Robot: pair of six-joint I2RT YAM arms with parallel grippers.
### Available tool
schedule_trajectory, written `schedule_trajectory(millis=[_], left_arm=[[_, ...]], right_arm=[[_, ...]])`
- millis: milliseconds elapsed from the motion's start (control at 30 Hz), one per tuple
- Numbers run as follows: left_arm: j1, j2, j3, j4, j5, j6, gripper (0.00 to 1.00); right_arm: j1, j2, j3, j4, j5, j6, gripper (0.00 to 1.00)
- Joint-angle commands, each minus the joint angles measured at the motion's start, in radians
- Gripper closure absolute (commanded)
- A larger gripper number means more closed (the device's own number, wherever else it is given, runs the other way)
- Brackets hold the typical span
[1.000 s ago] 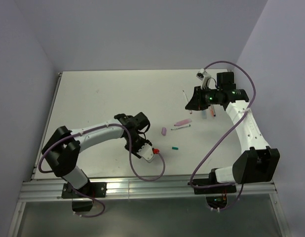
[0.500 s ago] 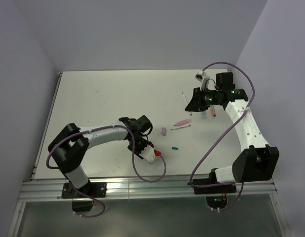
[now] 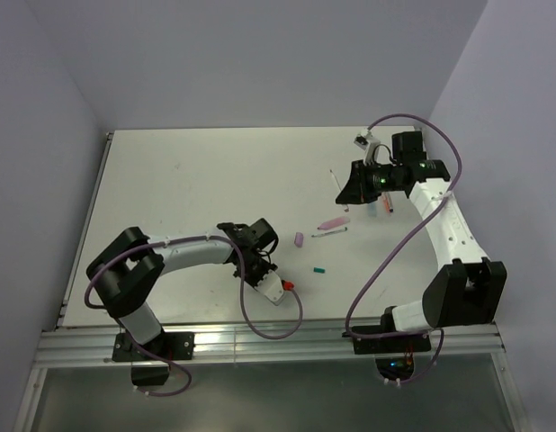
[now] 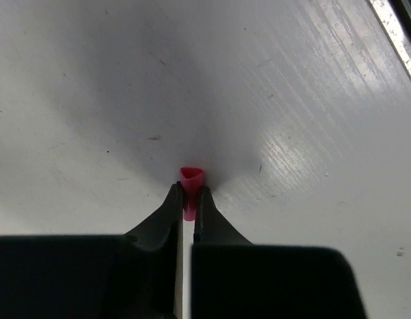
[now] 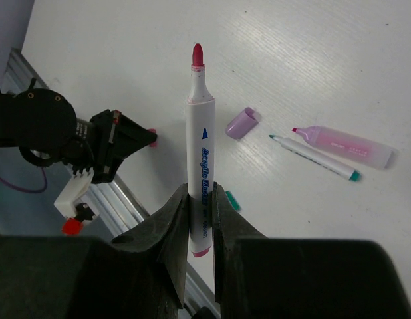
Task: Insert the pens into the pen caps
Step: Insert the pen cap onto the pen.
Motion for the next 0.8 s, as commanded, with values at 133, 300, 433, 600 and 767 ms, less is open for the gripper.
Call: schedule_trajectory(millis=[133, 300, 433, 600, 767], left_arm=[[-0.020, -0.150, -0.007, -0.058, -0.135, -0.077, 1.00], [0.014, -0.515, -0.013, -0.025, -0.255, 0.085, 1.00], [0.075, -0.700, -0.042, 0.085, -0.329, 0.219, 1.00], [0.112, -0.861, -0.186, 0.361, -0.470, 0.473, 1.00], [0.112, -0.922, -0.226, 0.531, -0.481, 0.560, 1.00]], right_arm=[[0.015, 0.034, 0.021, 0.010, -0.145, 0.006, 1.00], [0.078, 0.024, -0.009, 0.112, -0.253, 0.062, 1.00], [0.260, -0.008, 0.007, 0.165, -0.183, 0.030, 1.00], [0.384, -0.042, 0.024, 0.182, -0.222, -0.008, 1.00], [0.472, -0.087, 0.026, 0.174, -0.019, -0.033, 1.00]])
